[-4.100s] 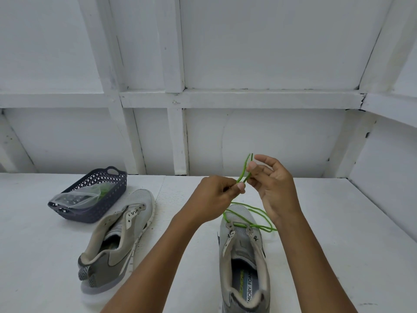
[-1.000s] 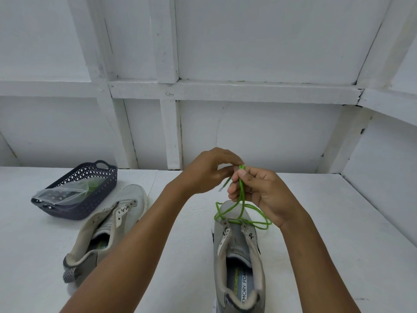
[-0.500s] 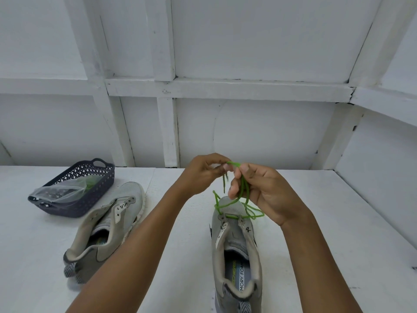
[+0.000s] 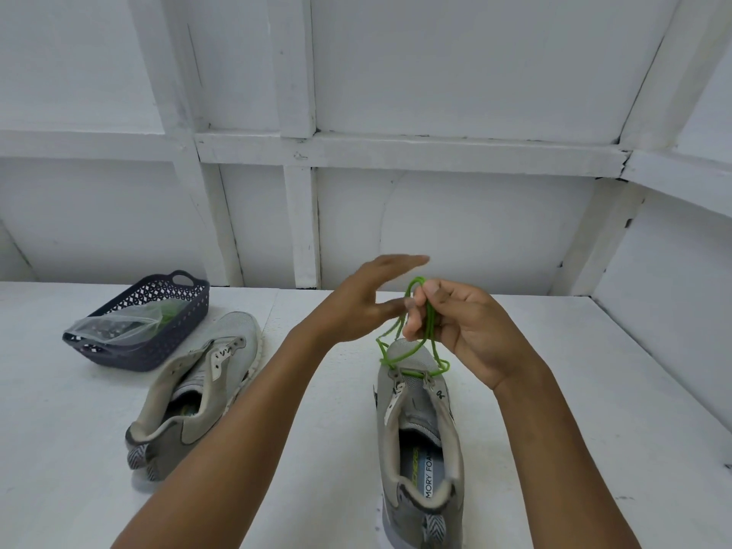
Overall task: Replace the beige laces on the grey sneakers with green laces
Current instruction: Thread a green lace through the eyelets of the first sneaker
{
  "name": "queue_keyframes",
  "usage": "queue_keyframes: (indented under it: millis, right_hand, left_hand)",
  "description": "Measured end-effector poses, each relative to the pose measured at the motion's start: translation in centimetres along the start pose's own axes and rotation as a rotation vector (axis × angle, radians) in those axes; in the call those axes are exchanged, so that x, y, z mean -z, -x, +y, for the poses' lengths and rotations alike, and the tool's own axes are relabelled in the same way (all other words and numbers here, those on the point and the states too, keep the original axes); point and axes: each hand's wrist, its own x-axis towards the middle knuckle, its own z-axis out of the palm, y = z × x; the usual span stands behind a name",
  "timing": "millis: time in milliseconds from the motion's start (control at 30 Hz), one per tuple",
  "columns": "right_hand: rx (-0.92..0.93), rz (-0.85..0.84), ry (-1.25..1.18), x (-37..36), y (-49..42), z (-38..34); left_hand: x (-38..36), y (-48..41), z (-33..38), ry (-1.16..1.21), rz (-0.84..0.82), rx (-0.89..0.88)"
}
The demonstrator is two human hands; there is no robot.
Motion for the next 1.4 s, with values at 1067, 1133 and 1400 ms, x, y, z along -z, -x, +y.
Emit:
queue_keyframes:
  millis: [1067, 1133, 1400]
  right_hand:
    - [-0.058, 0.095, -0.095, 1.0, -0.6, 0.3]
    - [-0.067, 0.094, -0.083, 1.1, -0.8, 0.5]
    - [-0.092, 0.093, -0.054, 1.6, -1.7, 1.1]
  left_hand:
    - [-1.3, -2.2, 0.3, 0.140, 0.060, -0.038]
    - [-1.8, -2.5, -0.7, 0.132, 0.084, -0.009]
    - [-2.9, -3.7, -3.5, 0.158, 0.073, 0.058]
